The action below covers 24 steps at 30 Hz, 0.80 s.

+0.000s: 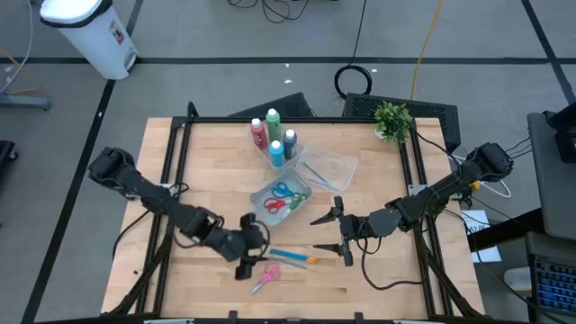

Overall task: Pick & Place Paint Supplies
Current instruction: Put the pink scissors into the blue bin

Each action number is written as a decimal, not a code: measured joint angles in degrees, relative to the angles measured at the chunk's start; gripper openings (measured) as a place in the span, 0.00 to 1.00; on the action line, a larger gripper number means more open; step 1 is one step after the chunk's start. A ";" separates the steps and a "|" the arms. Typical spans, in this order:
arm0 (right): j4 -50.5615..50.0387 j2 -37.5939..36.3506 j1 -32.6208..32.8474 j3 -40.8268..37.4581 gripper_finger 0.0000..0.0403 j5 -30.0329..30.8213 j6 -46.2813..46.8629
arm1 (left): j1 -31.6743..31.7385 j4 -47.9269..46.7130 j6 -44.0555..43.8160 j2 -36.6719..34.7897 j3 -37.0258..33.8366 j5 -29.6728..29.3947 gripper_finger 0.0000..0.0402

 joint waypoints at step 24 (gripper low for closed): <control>0.06 0.00 0.01 0.00 0.69 0.17 0.04 | -4.06 5.03 -8.72 17.92 -0.01 -0.41 0.53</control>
